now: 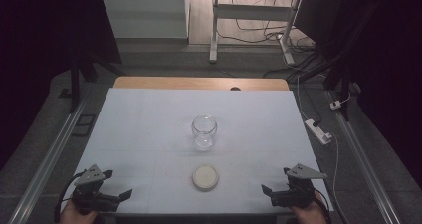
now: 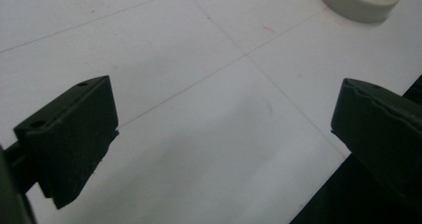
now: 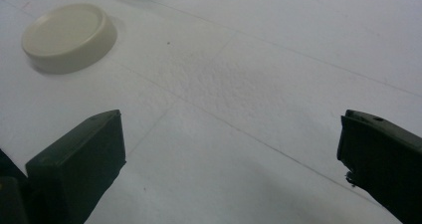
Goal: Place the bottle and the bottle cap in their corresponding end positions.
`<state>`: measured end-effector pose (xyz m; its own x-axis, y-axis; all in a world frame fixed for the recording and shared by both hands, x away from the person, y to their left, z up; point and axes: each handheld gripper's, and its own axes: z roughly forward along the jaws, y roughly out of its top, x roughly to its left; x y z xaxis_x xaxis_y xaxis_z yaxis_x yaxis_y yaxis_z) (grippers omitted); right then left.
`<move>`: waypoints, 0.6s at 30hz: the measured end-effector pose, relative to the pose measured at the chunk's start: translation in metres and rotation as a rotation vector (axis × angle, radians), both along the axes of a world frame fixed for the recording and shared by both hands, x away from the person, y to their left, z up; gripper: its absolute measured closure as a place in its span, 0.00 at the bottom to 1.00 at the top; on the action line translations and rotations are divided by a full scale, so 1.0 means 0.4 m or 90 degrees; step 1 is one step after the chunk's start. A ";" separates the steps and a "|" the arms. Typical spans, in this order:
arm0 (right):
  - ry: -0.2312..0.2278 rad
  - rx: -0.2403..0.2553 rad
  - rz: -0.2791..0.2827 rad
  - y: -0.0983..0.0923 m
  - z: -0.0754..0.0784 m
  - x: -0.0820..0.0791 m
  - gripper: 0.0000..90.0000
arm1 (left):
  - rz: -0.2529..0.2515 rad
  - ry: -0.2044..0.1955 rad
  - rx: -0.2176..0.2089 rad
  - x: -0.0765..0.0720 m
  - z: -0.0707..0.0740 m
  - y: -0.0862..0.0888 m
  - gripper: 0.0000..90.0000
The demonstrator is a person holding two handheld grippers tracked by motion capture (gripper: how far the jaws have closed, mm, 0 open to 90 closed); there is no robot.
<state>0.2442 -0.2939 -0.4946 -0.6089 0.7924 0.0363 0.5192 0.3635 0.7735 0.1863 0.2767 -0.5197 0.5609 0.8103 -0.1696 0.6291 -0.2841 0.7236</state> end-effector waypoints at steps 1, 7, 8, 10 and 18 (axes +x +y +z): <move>0.002 -0.001 -0.002 -0.004 -0.001 -0.002 0.00 | 0.004 0.001 0.003 -0.002 -0.001 0.002 0.00; 0.015 -0.003 -0.014 -0.020 -0.006 -0.011 0.00 | 0.024 0.006 0.011 -0.014 -0.004 0.018 0.00; 0.017 -0.005 -0.015 -0.022 -0.007 -0.012 0.00 | 0.027 0.008 0.015 -0.015 -0.005 0.021 0.00; 0.017 -0.003 -0.018 -0.025 -0.005 -0.015 0.00 | 0.031 0.010 0.019 -0.018 -0.006 0.024 0.00; 0.026 -0.011 -0.025 -0.034 -0.005 -0.023 0.00 | 0.035 0.023 0.042 -0.020 -0.010 0.029 0.00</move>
